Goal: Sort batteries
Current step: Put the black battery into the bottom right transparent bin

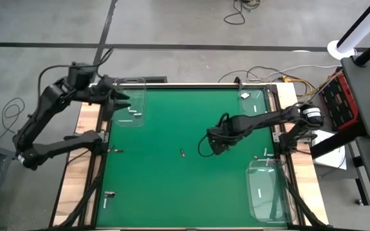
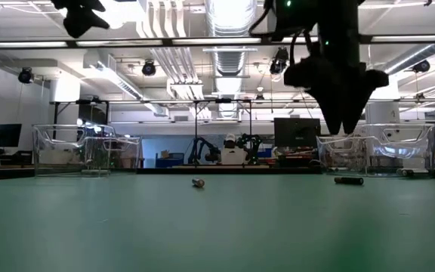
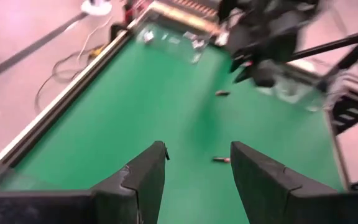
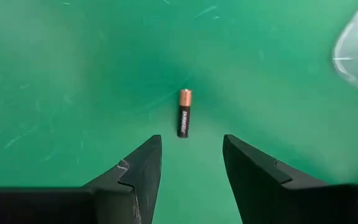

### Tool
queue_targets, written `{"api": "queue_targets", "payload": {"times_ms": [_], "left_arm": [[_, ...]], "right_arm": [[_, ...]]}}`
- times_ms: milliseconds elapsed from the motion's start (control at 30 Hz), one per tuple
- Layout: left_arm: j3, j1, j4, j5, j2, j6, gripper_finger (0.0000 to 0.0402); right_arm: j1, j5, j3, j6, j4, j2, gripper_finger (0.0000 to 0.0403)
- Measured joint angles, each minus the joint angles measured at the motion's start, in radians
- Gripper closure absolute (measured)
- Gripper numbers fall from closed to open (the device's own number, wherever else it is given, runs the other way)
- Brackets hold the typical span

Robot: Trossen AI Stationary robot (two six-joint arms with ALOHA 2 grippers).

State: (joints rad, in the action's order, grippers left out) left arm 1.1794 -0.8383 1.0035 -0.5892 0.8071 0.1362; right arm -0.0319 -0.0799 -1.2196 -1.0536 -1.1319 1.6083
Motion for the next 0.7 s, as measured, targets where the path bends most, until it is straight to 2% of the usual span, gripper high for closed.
{"api": "queue_targets", "payload": {"times_ms": [133, 333, 700], "left_arm": [[-0.051, 0.000, -0.025, -0.078, -0.081, -0.006, 0.0238], [-0.125, 0.000, -0.039, -0.085, -0.180, -0.005, 0.0238], [-0.237, 0.000, -0.132, -0.084, -0.242, -0.090, 0.0238]], "right_arm": [[0.035, 0.081, 0.028, 0.014, 0.049, 0.041, 0.0239], [0.065, 0.157, 0.116, -0.016, 0.182, 0.066, 0.0240], [0.105, 0.160, 0.198, 0.019, 0.241, 0.071, 0.0267]]}}
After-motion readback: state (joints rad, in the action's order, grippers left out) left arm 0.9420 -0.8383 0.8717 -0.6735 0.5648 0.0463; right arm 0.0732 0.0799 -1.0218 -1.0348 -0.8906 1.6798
